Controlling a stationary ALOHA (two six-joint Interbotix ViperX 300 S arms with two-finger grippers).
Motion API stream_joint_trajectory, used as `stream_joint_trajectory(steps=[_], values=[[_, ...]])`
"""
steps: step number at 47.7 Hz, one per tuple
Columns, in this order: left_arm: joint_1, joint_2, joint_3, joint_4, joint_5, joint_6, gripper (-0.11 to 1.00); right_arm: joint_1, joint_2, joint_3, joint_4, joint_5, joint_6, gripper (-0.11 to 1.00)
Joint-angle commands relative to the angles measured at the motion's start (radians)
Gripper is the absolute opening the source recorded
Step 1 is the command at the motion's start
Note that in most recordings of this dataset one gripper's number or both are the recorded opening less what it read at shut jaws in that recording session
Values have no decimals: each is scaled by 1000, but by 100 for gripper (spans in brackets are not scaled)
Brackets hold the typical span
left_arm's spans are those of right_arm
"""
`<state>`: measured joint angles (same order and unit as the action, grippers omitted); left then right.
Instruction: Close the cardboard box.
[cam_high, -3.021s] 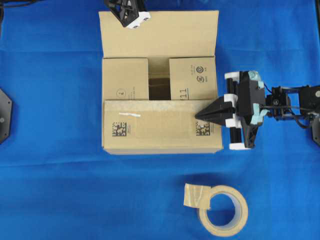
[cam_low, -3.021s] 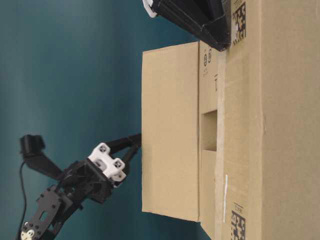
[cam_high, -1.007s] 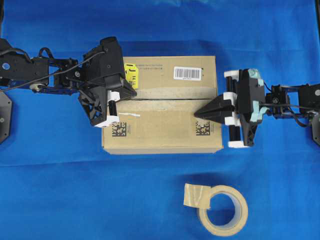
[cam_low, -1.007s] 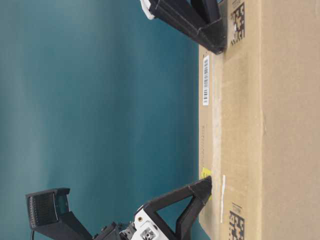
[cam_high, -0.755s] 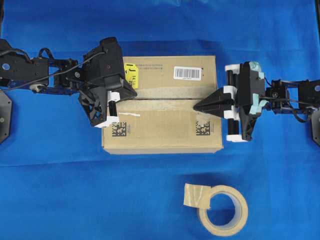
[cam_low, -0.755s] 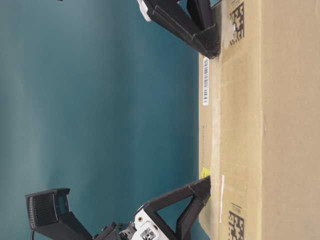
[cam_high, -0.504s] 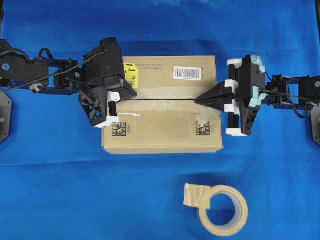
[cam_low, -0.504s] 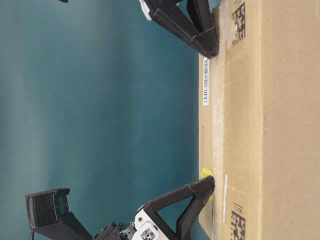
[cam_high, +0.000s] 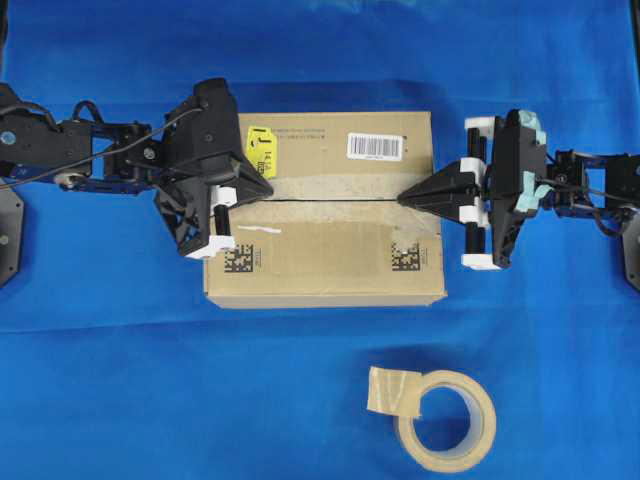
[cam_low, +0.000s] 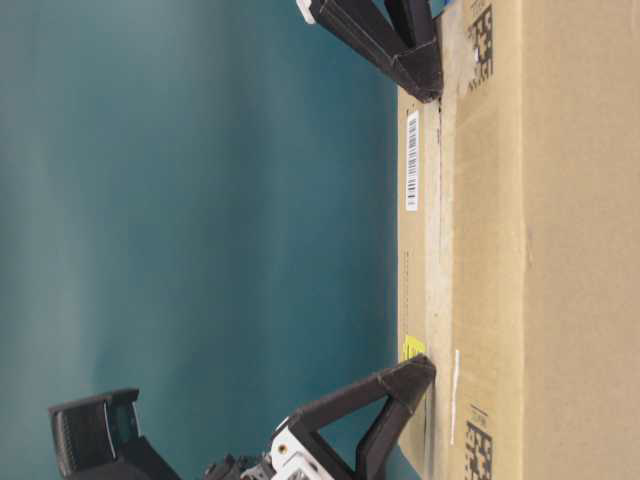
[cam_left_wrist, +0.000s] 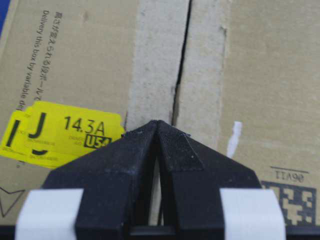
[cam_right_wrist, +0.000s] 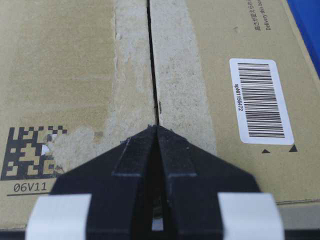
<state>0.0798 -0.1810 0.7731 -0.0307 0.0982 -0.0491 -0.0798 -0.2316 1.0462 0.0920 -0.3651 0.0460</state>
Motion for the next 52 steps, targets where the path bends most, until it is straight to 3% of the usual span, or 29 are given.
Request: stream_joint_trajectory(steps=[1, 7, 20, 32, 39, 52], values=[[-8, -35, 11, -2, -48, 0, 0, -8, -3, -5, 3, -3, -3, 1], [-9, -69, 60, -2, -147, 11, 0, -8, -3, -5, 3, -2, -3, 1], [-15, -146, 267, 0, -486, 18, 0, -8, -3, -6, 3, -6, -3, 1], [-44, -118, 393, 0, -773, 20, 0, -8, -3, -5, 3, -8, -3, 0], [-51, -66, 402, 2, -861, 34, 0, -8, -3, -5, 3, -9, -3, 1], [-34, 31, 391, -6, -911, 58, 0, -8, -3, -6, 3, -9, 5, 1]])
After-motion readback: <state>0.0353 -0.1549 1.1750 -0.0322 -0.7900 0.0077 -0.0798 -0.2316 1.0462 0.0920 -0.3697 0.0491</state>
